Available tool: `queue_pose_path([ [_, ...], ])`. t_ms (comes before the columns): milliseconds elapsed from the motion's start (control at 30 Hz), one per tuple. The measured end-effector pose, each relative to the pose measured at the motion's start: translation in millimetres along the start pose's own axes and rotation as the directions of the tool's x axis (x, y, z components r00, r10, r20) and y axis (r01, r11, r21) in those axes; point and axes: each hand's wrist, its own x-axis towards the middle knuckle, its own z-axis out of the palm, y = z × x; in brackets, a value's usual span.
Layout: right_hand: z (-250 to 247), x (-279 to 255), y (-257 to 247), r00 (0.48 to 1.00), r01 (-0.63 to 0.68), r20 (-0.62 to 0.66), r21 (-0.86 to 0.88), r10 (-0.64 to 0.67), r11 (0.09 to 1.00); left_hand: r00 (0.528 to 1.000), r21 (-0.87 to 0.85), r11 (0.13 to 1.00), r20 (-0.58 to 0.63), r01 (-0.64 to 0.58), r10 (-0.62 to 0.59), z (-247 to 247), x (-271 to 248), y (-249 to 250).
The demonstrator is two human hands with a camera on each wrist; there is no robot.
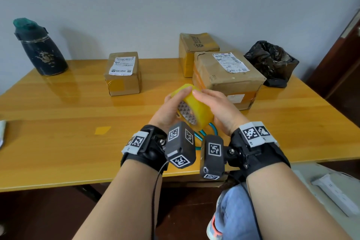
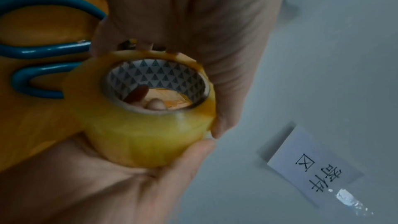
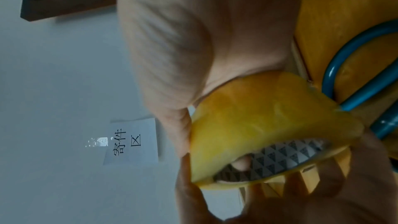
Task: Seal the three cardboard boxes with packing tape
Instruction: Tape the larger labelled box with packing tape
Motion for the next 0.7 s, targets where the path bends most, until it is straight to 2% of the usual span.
queue_pose_path([
  [133,0.3,-1.3,-1.8,0.999,-0.023,0.039,-0.04,0.025,0.999,0.999,-0.141,0.989,0.046,0.032,-0.026,0.6,1.5,-2.9],
  [267,-8.7,-4.9,3.5,0.993,-0.042,0.109,0.002,0.041,0.999,0.978,-0.371,0.906,0.113,0.205,-0.175,-4.4,-1.3,-2.3],
  [333,-11.4,-5.7,4.7,0.99,-0.044,0.135,0.007,0.042,0.999,0.973,-0.431,0.872,0.123,0.23,-0.196,-5.9,-0.6,-2.6],
  [467,-9.8,-6.4,3.2,0.99,-0.038,0.137,-0.018,0.04,0.999,0.97,-0.401,0.886,0.154,0.233,-0.186,-5.6,0.9,-5.0],
  [600,-2.1,-7.6,0.7,0.999,-0.026,0.044,-0.046,0.028,0.999,0.985,-0.273,0.947,0.056,0.171,-0.162,-7.4,4.9,-2.9],
  [700,3.7,-4.0,-0.2,1.0,-0.014,-0.027,-0.135,0.011,0.991,0.993,-0.177,0.978,0.04,0.114,-0.109,-4.9,2.4,-1.8],
])
